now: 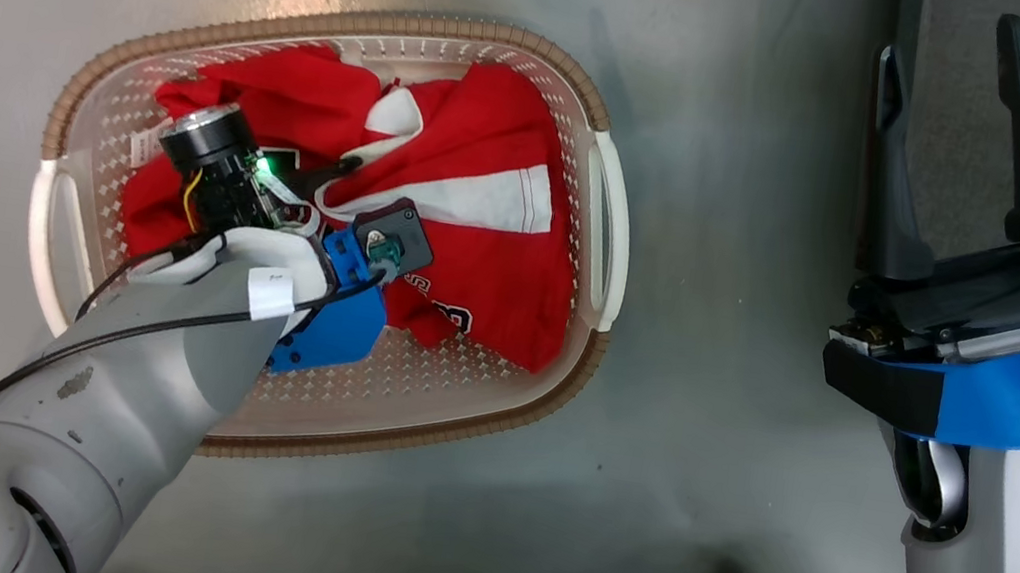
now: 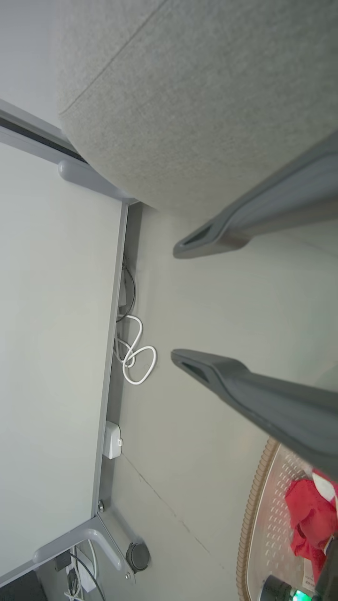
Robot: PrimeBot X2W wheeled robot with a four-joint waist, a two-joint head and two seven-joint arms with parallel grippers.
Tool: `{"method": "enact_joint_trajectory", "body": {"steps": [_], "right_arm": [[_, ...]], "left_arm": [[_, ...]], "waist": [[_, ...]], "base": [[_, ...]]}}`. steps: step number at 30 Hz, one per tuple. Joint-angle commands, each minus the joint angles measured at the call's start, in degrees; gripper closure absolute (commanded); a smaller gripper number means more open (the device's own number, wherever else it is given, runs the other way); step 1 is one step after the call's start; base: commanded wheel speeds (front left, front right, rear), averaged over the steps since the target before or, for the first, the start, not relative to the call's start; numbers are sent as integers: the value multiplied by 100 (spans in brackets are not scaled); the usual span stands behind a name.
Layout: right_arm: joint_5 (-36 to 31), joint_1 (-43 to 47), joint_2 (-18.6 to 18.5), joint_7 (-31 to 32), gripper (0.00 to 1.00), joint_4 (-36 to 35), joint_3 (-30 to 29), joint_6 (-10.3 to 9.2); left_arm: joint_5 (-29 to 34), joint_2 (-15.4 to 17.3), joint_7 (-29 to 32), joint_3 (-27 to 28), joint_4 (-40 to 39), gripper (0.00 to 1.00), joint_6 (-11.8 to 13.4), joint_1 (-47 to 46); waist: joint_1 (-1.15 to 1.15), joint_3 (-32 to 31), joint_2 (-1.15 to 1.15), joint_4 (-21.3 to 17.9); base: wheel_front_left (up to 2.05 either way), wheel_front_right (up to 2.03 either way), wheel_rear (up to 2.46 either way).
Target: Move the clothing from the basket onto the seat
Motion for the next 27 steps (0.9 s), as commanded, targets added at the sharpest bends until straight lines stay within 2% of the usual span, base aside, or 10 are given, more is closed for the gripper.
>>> {"method": "enact_joint_trajectory", "body": {"steps": [1,13,14,15,16,21,27], "right_arm": [[-31,-36,15,-22,0,-53,-17,3],[-66,16,65,-22,0,-195,-42,3],[-65,6,67,-22,0,-199,-35,3],[-60,-3,70,-22,0,-201,-32,3],[-53,-11,73,-22,0,-202,-31,3],[-34,-26,75,-22,0,-148,-52,3],[17,-55,26,-22,0,-93,-47,3]], "left_arm": [[46,30,66,-16,34,0,-2,-84],[119,-90,291,-56,67,0,-2,-182],[133,-100,269,-56,67,51,-3,-194],[151,-107,258,-58,69,93,-3,-195],[153,-122,267,-57,71,100,-3,-192],[263,-204,61,-60,18,100,-3,-241],[-18,-330,-304,-51,-9,100,-3,-174]], "waist": [[-1,114,0,-38],[-1,423,0,-55],[-1,435,0,-59],[-1,442,0,-61],[-1,445,0,-60],[-1,390,0,-6],[-1,131,0,105]], "base": [[0,0,0],[0,0,0],[0,0,0],[0,0,0],[0,0,0],[0,0,0],[0,0,0]]}}
